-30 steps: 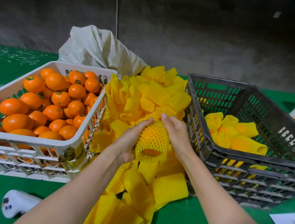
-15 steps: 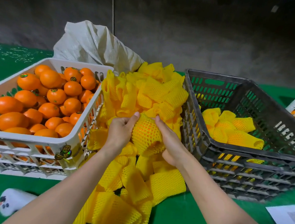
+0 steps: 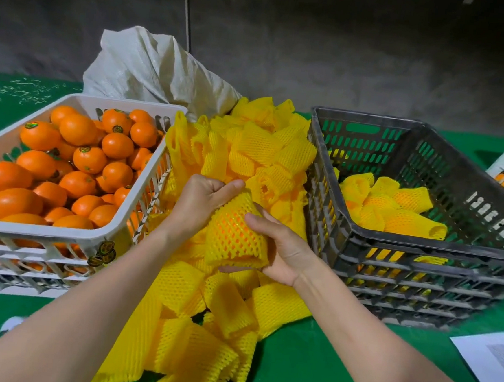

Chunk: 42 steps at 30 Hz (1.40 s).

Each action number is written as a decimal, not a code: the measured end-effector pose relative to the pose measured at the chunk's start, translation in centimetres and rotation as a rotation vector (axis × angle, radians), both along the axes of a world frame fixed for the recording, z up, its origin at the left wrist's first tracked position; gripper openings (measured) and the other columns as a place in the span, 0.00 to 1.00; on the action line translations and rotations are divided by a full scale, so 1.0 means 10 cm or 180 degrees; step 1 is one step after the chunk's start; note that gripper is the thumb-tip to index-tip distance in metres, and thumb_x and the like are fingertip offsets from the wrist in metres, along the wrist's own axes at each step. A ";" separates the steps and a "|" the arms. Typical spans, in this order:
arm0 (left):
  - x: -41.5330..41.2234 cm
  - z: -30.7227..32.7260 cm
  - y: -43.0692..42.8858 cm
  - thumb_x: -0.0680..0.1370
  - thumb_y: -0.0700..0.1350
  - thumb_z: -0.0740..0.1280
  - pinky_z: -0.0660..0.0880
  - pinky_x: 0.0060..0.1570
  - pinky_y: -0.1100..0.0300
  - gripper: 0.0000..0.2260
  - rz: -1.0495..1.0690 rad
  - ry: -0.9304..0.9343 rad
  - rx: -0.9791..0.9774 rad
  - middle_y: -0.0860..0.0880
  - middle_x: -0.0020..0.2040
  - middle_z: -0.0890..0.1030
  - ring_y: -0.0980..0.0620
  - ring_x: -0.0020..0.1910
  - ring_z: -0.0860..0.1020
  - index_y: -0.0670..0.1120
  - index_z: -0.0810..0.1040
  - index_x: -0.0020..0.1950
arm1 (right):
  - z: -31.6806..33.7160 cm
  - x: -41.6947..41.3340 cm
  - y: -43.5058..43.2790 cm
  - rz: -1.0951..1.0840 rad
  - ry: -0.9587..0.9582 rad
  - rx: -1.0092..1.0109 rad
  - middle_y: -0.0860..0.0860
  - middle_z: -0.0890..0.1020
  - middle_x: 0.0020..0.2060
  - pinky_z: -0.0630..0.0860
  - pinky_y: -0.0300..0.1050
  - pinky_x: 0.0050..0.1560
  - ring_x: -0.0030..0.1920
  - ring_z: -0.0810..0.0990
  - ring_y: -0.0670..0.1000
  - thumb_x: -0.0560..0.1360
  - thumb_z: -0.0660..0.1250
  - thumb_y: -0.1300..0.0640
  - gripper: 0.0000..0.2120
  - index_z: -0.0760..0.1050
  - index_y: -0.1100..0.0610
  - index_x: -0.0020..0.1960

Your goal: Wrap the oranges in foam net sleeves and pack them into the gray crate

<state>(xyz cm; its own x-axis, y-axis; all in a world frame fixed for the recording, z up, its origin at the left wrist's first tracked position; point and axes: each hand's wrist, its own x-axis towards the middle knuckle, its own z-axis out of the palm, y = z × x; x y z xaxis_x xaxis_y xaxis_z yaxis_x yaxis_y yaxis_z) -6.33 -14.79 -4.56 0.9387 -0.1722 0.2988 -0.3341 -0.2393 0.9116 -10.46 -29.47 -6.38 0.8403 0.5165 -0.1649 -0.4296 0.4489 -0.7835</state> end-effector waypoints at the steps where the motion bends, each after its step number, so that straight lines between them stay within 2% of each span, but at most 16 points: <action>1: 0.02 0.04 -0.01 0.71 0.55 0.64 0.55 0.24 0.61 0.21 -0.0033 0.0002 0.0011 0.49 0.22 0.62 0.57 0.22 0.57 0.42 0.65 0.26 | 0.02 -0.01 0.01 -0.0128 -0.0117 -0.0039 0.52 0.84 0.48 0.78 0.64 0.41 0.46 0.83 0.55 0.53 0.82 0.57 0.32 0.76 0.48 0.55; 3: 0.07 0.14 -0.08 0.75 0.53 0.62 0.62 0.26 0.65 0.18 0.0089 -0.0009 -0.0005 0.49 0.28 0.70 0.58 0.25 0.65 0.40 0.75 0.35 | 0.10 -0.01 0.03 -0.0487 -0.0346 -0.0155 0.51 0.83 0.46 0.78 0.59 0.44 0.45 0.83 0.52 0.60 0.76 0.63 0.24 0.75 0.49 0.53; 6: 0.18 0.22 -0.20 0.81 0.52 0.58 0.71 0.33 0.73 0.14 0.0393 0.0281 -0.0387 0.51 0.38 0.77 0.63 0.33 0.75 0.44 0.79 0.51 | 0.24 0.00 -0.06 -0.0944 -0.0829 -0.0406 0.51 0.82 0.48 0.78 0.54 0.51 0.50 0.81 0.52 0.62 0.73 0.59 0.22 0.74 0.50 0.54; 9: 0.23 0.21 -0.39 0.81 0.50 0.60 0.72 0.30 0.70 0.12 0.0624 0.0530 -0.0738 0.50 0.37 0.77 0.59 0.33 0.75 0.47 0.79 0.45 | 0.36 0.03 -0.23 -0.1401 -0.1355 -0.0901 0.45 0.82 0.45 0.79 0.45 0.50 0.49 0.80 0.47 0.62 0.76 0.61 0.22 0.73 0.47 0.51; 11: 0.24 0.19 -0.59 0.81 0.43 0.62 0.72 0.36 0.65 0.09 0.0719 0.0324 -0.0610 0.47 0.38 0.77 0.58 0.35 0.75 0.46 0.77 0.42 | 0.42 0.07 -0.38 -0.1715 -0.1665 -0.1247 0.46 0.79 0.49 0.78 0.46 0.52 0.53 0.79 0.47 0.63 0.74 0.58 0.20 0.73 0.46 0.51; 14: 0.24 0.20 -0.96 0.80 0.37 0.62 0.72 0.46 0.56 0.05 0.0563 -0.0076 -0.0248 0.44 0.46 0.79 0.51 0.46 0.76 0.40 0.78 0.49 | 0.52 0.13 -0.68 -0.2178 -0.1924 -0.1604 0.49 0.77 0.54 0.77 0.47 0.56 0.57 0.76 0.49 0.63 0.73 0.53 0.20 0.71 0.44 0.52; 17: 0.23 0.25 -1.37 0.80 0.38 0.62 0.71 0.46 0.62 0.08 0.0467 -0.0723 0.0089 0.48 0.48 0.78 0.52 0.48 0.76 0.38 0.78 0.55 | 0.62 0.20 -1.13 -0.2690 -0.2185 -0.1764 0.47 0.77 0.54 0.76 0.40 0.53 0.55 0.77 0.45 0.63 0.72 0.52 0.21 0.70 0.43 0.53; 21: 0.31 0.26 -1.93 0.76 0.35 0.62 0.65 0.39 0.63 0.09 0.0072 -0.1073 0.0834 0.43 0.48 0.81 0.43 0.49 0.78 0.40 0.77 0.54 | 0.65 0.40 -1.80 -0.3052 -0.1829 -0.2465 0.49 0.76 0.56 0.75 0.48 0.57 0.57 0.75 0.50 0.64 0.76 0.52 0.24 0.69 0.43 0.56; 24: 0.42 0.16 -2.21 0.77 0.41 0.63 0.66 0.38 0.57 0.06 -0.0155 -0.0840 0.2195 0.41 0.50 0.80 0.39 0.51 0.78 0.45 0.73 0.53 | 0.62 0.70 -2.22 -0.2752 -0.1641 -0.3777 0.45 0.75 0.48 0.73 0.46 0.52 0.52 0.75 0.48 0.64 0.76 0.49 0.22 0.69 0.45 0.54; 27: 0.49 0.07 -2.27 0.77 0.51 0.66 0.69 0.41 0.56 0.12 -0.0333 -0.0939 0.3130 0.47 0.54 0.80 0.44 0.53 0.78 0.50 0.77 0.59 | 0.54 1.07 -2.48 -0.1778 -0.1298 -0.5333 0.50 0.76 0.53 0.70 0.44 0.43 0.55 0.74 0.55 0.63 0.74 0.45 0.23 0.67 0.46 0.52; 30: 0.50 0.06 -2.24 0.77 0.51 0.67 0.70 0.40 0.58 0.10 -0.0355 -0.0933 0.3025 0.50 0.51 0.82 0.48 0.51 0.78 0.51 0.79 0.56 | 0.40 1.34 -2.56 -0.0919 -0.1129 -0.6203 0.54 0.76 0.55 0.71 0.45 0.32 0.49 0.74 0.56 0.62 0.74 0.45 0.26 0.68 0.49 0.55; 31: 0.50 0.06 -2.23 0.77 0.51 0.67 0.69 0.39 0.57 0.09 -0.0364 -0.0931 0.3001 0.50 0.50 0.82 0.49 0.50 0.78 0.51 0.79 0.55 | 0.33 1.41 -2.57 -0.0728 -0.1174 -0.6334 0.54 0.76 0.56 0.72 0.46 0.34 0.49 0.73 0.55 0.63 0.75 0.45 0.26 0.69 0.50 0.56; 33: 0.49 0.06 -2.22 0.77 0.50 0.67 0.69 0.39 0.58 0.07 -0.0384 -0.0927 0.2964 0.51 0.48 0.82 0.50 0.49 0.78 0.51 0.79 0.54 | 0.20 1.53 -2.58 -0.0348 -0.1320 -0.6356 0.55 0.74 0.62 0.74 0.49 0.49 0.57 0.73 0.57 0.65 0.75 0.45 0.31 0.67 0.51 0.63; 38: 0.47 0.06 -2.22 0.77 0.48 0.68 0.71 0.41 0.59 0.08 -0.0385 -0.0898 0.2759 0.50 0.48 0.82 0.50 0.49 0.78 0.50 0.80 0.55 | 0.05 1.54 -2.59 0.0348 -0.1202 -0.6148 0.55 0.58 0.75 0.65 0.54 0.67 0.72 0.59 0.60 0.70 0.71 0.42 0.45 0.48 0.49 0.76; 40: 0.45 0.07 -2.18 0.78 0.45 0.67 0.71 0.40 0.62 0.08 -0.0406 -0.0787 0.2316 0.51 0.46 0.80 0.52 0.47 0.78 0.48 0.80 0.56 | 0.07 1.50 -2.58 0.0301 -0.1228 -0.6347 0.57 0.53 0.76 0.60 0.59 0.71 0.74 0.54 0.62 0.70 0.71 0.41 0.46 0.45 0.48 0.76; 42: 0.43 0.09 -2.08 0.78 0.41 0.66 0.73 0.43 0.65 0.09 -0.0457 -0.0563 0.1467 0.51 0.48 0.80 0.53 0.48 0.78 0.45 0.79 0.57 | 0.16 1.39 -2.50 -0.0080 -0.1457 -0.6381 0.58 0.55 0.75 0.60 0.62 0.70 0.74 0.55 0.63 0.70 0.70 0.43 0.42 0.49 0.47 0.76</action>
